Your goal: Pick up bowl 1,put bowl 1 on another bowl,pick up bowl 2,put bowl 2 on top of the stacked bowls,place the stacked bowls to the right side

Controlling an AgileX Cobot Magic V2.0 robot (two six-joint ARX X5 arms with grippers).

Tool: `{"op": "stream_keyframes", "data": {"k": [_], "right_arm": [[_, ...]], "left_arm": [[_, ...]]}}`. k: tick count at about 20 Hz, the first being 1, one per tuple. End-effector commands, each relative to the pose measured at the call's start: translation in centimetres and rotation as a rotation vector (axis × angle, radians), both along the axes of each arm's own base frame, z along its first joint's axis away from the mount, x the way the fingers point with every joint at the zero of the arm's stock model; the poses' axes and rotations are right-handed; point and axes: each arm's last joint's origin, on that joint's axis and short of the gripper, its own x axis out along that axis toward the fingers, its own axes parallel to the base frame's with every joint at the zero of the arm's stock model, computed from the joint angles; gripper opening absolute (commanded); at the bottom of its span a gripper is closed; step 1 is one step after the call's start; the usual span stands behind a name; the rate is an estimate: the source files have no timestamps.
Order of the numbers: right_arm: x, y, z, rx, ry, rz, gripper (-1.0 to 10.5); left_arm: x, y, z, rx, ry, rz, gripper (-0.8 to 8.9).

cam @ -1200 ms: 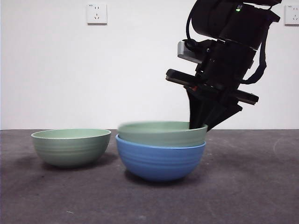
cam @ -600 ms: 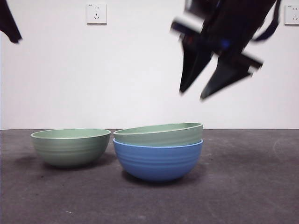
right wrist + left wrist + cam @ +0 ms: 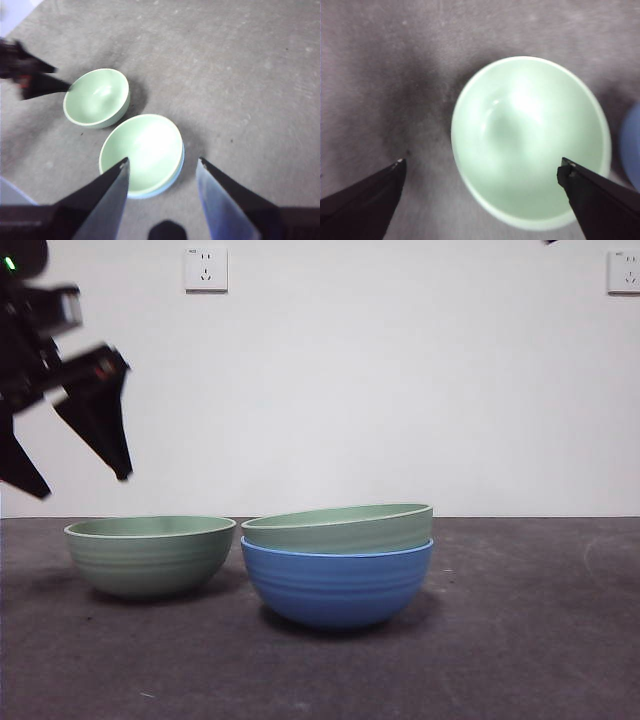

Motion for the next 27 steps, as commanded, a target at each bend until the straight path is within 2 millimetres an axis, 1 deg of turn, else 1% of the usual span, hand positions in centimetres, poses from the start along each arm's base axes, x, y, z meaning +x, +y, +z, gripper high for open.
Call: {"op": "stream_keyframes", "data": {"k": [1, 2, 3, 5, 6, 7, 8, 9, 10, 11, 13, 14, 20, 23, 27], "right_arm": [[-0.9, -0.6, 0.3, 0.018, 0.003, -0.015, 2.3], [-1.2, -0.8, 0.4, 0.020, 0.002, -0.016, 2.2], [-1.5, -0.9, 0.4, 0.022, 0.002, -0.018, 2.2], [-1.7, -1.1, 0.5, 0.024, 0.002, -0.021, 2.2], [-1.7, -1.1, 0.5, 0.025, 0.002, -0.021, 2.2], [-1.7, -1.1, 0.5, 0.024, 0.002, -0.022, 2.2], [-1.7, -1.1, 0.5, 0.023, 0.003, -0.022, 2.2], [-1.6, -1.0, 0.4, 0.021, 0.006, -0.022, 2.2], [-1.6, -1.0, 0.4, 0.019, 0.008, -0.022, 2.2], [-1.6, -1.0, 0.3, 0.017, 0.013, -0.022, 2.2], [-1.6, -1.0, 0.2, 0.007, 0.026, -0.022, 2.2], [-1.6, -1.0, 0.1, 0.003, 0.033, -0.022, 2.2], [-1.8, -1.2, -0.1, -0.028, 0.055, -0.040, 2.2], [-1.8, -1.3, -0.3, -0.036, 0.067, -0.041, 2.2], [-1.8, -1.3, -0.3, -0.038, 0.070, -0.041, 2.2]], "left_arm": [[1.1, -0.2, -1.5, 0.005, 0.029, 0.035, 5.83], [1.5, -0.3, -2.1, 0.011, 0.037, 0.039, 5.50], [1.7, -0.4, -2.7, 0.010, 0.051, 0.037, 4.76], [2.1, -0.5, -3.5, 0.007, 0.082, 0.048, 3.77], [2.1, -0.6, -3.7, 0.006, 0.088, 0.048, 3.10], [2.1, -0.7, -3.7, 0.004, 0.087, 0.045, 2.11], [2.1, -0.8, -3.6, 0.001, 0.082, 0.043, 1.38], [2.1, -0.8, -3.6, -0.001, 0.080, 0.044, 0.72], [2.1, -0.9, -3.6, -0.001, 0.078, 0.043, 0.35], [2.1, -0.9, -3.5, -0.002, 0.077, 0.043, 0.17], [2.1, -0.9, -3.5, -0.002, 0.076, 0.044, 0.15], [2.1, -0.9, -3.5, -0.003, 0.077, 0.046, -0.12], [2.1, -0.9, -3.3, -0.008, 0.067, 0.045, -0.08], [1.6, -1.1, -2.2, -0.022, 0.060, 0.031, -0.08], [0.1, -2.3, 0.0, -0.079, 0.016, -0.019, -0.08]]}}
